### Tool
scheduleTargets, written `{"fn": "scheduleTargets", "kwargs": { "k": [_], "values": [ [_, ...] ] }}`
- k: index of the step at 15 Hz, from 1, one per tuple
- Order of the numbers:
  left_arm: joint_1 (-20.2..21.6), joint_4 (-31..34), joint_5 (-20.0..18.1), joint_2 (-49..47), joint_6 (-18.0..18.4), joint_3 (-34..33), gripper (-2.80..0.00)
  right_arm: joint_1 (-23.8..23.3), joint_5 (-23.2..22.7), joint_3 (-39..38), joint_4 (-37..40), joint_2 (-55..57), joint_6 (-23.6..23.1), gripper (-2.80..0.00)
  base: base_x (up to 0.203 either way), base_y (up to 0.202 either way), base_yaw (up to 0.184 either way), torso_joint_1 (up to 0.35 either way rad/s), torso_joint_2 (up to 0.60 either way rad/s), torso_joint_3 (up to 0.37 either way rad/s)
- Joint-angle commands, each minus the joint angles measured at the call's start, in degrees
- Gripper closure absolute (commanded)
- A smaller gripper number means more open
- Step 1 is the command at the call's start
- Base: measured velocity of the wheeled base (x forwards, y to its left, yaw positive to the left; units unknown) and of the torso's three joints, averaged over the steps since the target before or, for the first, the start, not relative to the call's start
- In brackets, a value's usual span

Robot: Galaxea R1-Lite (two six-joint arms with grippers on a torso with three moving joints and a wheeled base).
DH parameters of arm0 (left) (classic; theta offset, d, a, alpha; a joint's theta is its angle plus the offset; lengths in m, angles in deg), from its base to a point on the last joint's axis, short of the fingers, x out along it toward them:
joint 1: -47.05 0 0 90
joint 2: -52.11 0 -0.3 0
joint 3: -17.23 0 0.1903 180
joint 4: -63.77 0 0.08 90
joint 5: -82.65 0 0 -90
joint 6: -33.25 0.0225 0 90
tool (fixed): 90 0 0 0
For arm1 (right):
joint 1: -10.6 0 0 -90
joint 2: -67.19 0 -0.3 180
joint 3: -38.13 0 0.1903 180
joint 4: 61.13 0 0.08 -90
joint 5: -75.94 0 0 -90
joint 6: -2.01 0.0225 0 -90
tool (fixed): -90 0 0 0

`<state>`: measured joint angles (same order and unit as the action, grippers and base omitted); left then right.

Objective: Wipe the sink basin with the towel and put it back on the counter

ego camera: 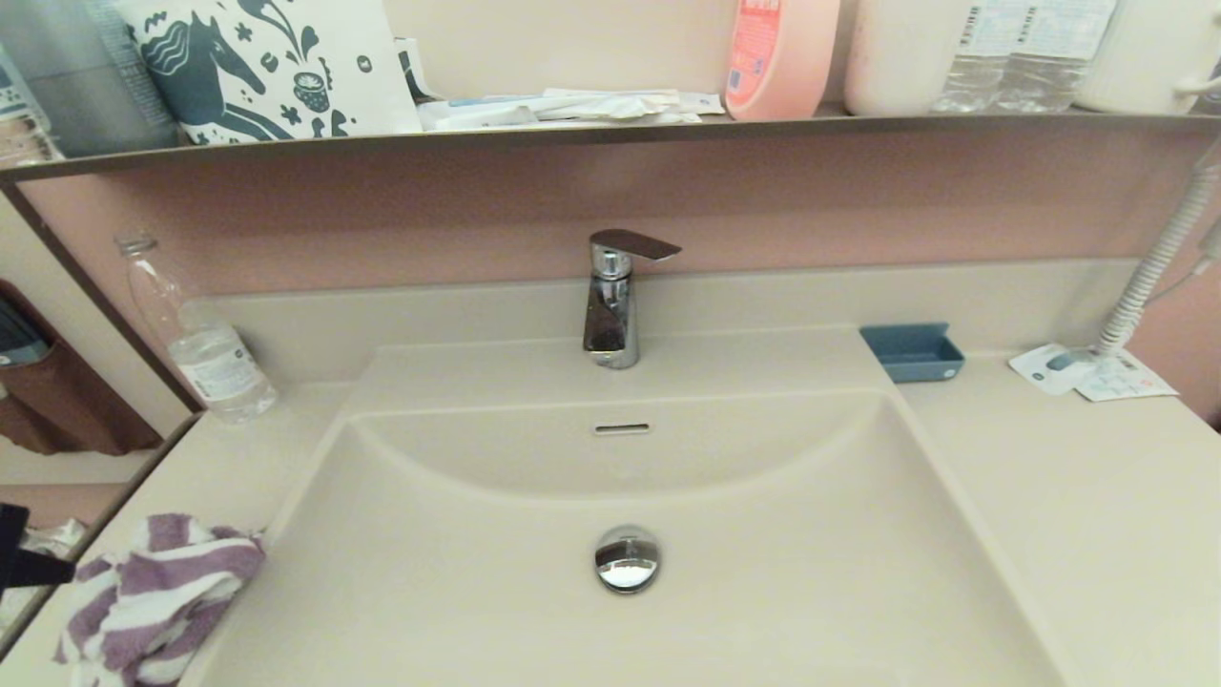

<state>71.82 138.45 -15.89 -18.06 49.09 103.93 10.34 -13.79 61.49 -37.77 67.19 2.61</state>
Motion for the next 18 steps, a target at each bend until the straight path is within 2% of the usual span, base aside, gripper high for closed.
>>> {"fn": "scheduleTargets", "kwargs": {
  "k": [1, 3, 5, 9, 12, 15, 18],
  "values": [
    [-0.11, -6.16, -0.21, -3.7, -1.12, -4.74, 0.0, 0.0, 0.0, 0.0, 0.0, 0.0, 0.02, 0.0, 0.0, 0.0, 0.0, 0.0, 0.0, 0.0],
    [-1.15, -6.73, -0.7, -6.08, -3.42, -5.61, 0.0, 0.0, 0.0, 0.0, 0.0, 0.0, -0.07, 0.0, 0.0, 0.0, 0.0, 0.0, 0.0, 0.0],
    [-1.08, -7.53, -1.22, -8.29, -4.12, -6.69, 0.0, 0.0, 0.0, 0.0, 0.0, 0.0, -0.01, 0.0, 0.0, 0.0, 0.0, 0.0, 0.0, 0.0],
    [3.31, -16.46, -0.68, -11.22, -2.84, -10.56, 0.0, 0.0, 0.0, 0.0, 0.0, 0.01, 0.02, 0.0, 0.0, 0.0, 0.0, 0.0, 0.0, 0.0],
    [10.6, -16.87, -1.02, -12.21, 5.36, -11.43, 0.0, 0.0, 0.0, 0.0, 0.0, 0.0, 0.02, 0.0, 0.0, 0.0, 0.0, 0.0, 0.0, 0.0],
    [14.33, -16.87, -1.13, -12.15, 7.91, -12.18, 0.0, 0.0, 0.0, 0.0, 0.0, 0.01, 0.02, 0.0, 0.0, 0.0, 0.0, 0.0, 0.0, 0.0],
    [19.49, -16.55, -1.61, -10.07, 13.24, -12.45, 0.0, 0.0, 0.0, 0.0, 0.0, 0.0, 0.02, 0.0, 0.0, 0.0, 0.0, 0.0, 0.0, 0.0]
  ]
}}
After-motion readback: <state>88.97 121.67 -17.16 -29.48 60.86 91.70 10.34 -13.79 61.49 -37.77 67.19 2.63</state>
